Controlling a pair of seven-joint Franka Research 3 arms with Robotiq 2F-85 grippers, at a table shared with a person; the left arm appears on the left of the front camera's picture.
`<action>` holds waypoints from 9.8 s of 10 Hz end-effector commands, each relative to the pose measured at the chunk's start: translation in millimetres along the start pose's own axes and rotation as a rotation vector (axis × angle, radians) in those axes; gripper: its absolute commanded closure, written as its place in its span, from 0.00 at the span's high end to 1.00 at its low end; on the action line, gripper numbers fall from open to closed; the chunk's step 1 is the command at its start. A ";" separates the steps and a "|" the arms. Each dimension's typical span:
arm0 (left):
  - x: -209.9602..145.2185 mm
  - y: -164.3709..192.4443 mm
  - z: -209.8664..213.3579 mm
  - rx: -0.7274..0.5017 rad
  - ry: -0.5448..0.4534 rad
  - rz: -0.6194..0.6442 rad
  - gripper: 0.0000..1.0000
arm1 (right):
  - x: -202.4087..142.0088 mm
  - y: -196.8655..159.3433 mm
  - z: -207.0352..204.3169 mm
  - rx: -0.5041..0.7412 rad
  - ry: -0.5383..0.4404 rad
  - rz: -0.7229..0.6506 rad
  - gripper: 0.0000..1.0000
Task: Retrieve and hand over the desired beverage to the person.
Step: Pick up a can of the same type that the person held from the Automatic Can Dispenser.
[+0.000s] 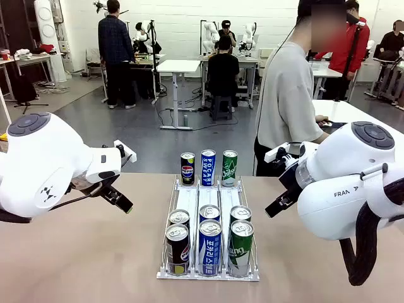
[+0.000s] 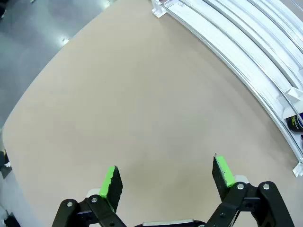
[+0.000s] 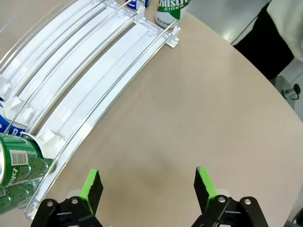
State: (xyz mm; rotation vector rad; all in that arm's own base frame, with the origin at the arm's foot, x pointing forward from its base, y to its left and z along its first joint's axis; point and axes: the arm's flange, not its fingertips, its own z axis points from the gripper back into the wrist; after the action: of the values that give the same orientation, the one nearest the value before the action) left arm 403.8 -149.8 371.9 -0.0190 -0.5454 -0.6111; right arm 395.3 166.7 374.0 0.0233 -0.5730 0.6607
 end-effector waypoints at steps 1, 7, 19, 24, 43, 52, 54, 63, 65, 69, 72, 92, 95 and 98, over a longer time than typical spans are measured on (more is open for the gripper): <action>0.0 -0.1 0.0 0.000 0.000 0.000 1.00 | 0.0 0.0 0.0 0.000 0.000 0.000 1.00; 0.0 -0.1 0.0 0.000 0.000 0.000 1.00 | 0.0 0.0 0.0 0.000 0.000 0.000 1.00; 91.9 26.5 157.5 0.106 -0.059 -0.121 1.00 | 33.0 14.2 148.3 -0.100 -0.034 0.025 1.00; 164.1 33.4 263.3 0.105 -0.104 -0.143 1.00 | 76.8 32.9 310.9 -0.217 -0.070 0.009 1.00; -37.8 236.0 285.5 -0.569 -0.178 0.092 1.00 | -100.2 -226.3 336.6 0.425 -0.327 -0.429 1.00; -37.8 236.0 285.5 -0.569 -0.178 0.092 1.00 | -100.2 -226.3 336.6 0.425 -0.327 -0.429 1.00; -37.8 236.0 285.5 -0.569 -0.178 0.092 1.00 | -100.2 -226.3 336.6 0.425 -0.327 -0.429 1.00; -37.8 236.0 285.5 -0.569 -0.178 0.092 1.00 | -100.2 -226.3 336.6 0.425 -0.327 -0.429 1.00; -37.8 236.0 285.5 -0.569 -0.178 0.092 1.00 | -100.2 -226.3 336.6 0.425 -0.327 -0.429 1.00; -37.8 236.0 285.5 -0.569 -0.178 0.092 1.00 | -100.2 -226.3 336.6 0.425 -0.327 -0.429 1.00; -37.8 236.0 285.5 -0.569 -0.178 0.092 1.00 | -100.2 -226.3 336.6 0.425 -0.327 -0.429 1.00; -37.8 236.0 285.5 -0.569 -0.178 0.092 1.00 | -100.2 -226.3 336.6 0.425 -0.327 -0.429 1.00; -37.8 236.0 285.5 -0.569 -0.178 0.092 1.00 | -100.2 -226.3 336.6 0.425 -0.327 -0.429 1.00; -37.8 236.0 285.5 -0.569 -0.178 0.092 1.00 | -100.2 -226.3 336.6 0.425 -0.327 -0.429 1.00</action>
State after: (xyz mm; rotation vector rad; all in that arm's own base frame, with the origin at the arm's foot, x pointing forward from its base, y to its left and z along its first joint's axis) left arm 371.1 112.7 632.1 -0.6242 -0.5171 -0.6545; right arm 293.6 -137.8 641.2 0.6225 -0.7020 0.3331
